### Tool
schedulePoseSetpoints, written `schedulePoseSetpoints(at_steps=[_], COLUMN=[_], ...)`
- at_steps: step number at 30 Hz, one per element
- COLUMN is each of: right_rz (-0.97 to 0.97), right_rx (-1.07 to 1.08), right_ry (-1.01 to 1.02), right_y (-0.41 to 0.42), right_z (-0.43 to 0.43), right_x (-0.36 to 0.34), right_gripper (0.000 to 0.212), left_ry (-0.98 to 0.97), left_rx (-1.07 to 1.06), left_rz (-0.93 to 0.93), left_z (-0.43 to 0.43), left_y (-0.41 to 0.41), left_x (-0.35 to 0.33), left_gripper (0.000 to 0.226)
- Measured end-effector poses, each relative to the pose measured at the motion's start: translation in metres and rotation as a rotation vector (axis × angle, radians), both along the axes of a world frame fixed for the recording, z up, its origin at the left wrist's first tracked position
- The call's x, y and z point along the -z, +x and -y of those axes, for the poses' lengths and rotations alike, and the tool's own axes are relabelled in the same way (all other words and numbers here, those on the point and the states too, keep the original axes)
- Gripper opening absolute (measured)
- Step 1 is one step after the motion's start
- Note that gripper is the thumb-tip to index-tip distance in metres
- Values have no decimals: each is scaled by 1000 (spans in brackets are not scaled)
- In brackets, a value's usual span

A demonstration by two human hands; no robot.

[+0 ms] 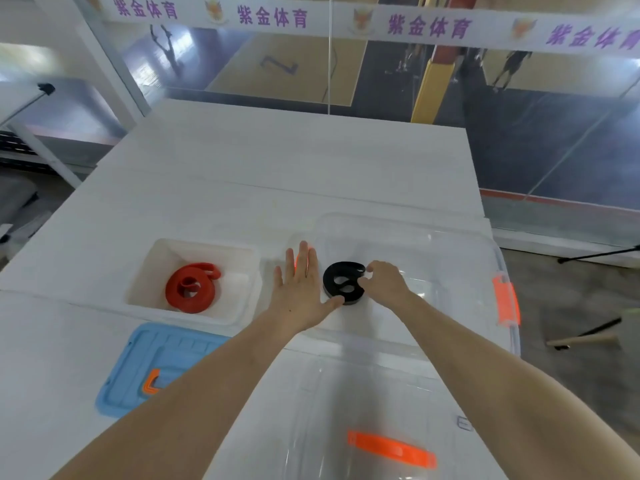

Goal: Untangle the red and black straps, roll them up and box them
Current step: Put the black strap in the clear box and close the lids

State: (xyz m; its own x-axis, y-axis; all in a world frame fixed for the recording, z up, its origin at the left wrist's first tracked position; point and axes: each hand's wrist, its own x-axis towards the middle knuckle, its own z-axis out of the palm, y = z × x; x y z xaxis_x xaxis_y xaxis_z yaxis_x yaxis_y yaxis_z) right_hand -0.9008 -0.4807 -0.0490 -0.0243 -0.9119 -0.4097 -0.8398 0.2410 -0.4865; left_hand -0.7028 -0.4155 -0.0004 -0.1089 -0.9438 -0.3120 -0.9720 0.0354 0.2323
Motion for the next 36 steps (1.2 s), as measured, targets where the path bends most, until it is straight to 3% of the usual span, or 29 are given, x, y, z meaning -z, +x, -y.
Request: schedulePoseSetpoints(at_steps=[6, 9, 12, 15, 24, 30, 36], right_rz=[-134, -204, -266, -281, -352, -342, -344], right_rx=[-102, -99, -69, 0, 170, 162, 250], right_ry=[-183, -290, -472, -530, -242, -48, 146], right_y=[-12, -13, -13, -15, -48, -81, -120], right_z=[-76, -128, -188, -252, -389, -389, -374], right_x=[-60, -82, -92, -80, -19, 20, 55], right_gripper=[39, 33, 25, 22, 26, 41, 65], left_ry=[-116, -183, -159, -96, 161, 317, 352], left_rx=[27, 62, 42, 34, 65, -99, -223], left_rz=[-123, -184, -264, -308, -197, -213, -208], left_z=[-44, -89, -139, -185, -254, -244, -240], left_y=[1, 1, 6, 14, 23, 8, -4], left_x=[-25, -32, -37, -31, 38, 86, 128], left_gripper=[74, 69, 67, 66, 68, 71, 79])
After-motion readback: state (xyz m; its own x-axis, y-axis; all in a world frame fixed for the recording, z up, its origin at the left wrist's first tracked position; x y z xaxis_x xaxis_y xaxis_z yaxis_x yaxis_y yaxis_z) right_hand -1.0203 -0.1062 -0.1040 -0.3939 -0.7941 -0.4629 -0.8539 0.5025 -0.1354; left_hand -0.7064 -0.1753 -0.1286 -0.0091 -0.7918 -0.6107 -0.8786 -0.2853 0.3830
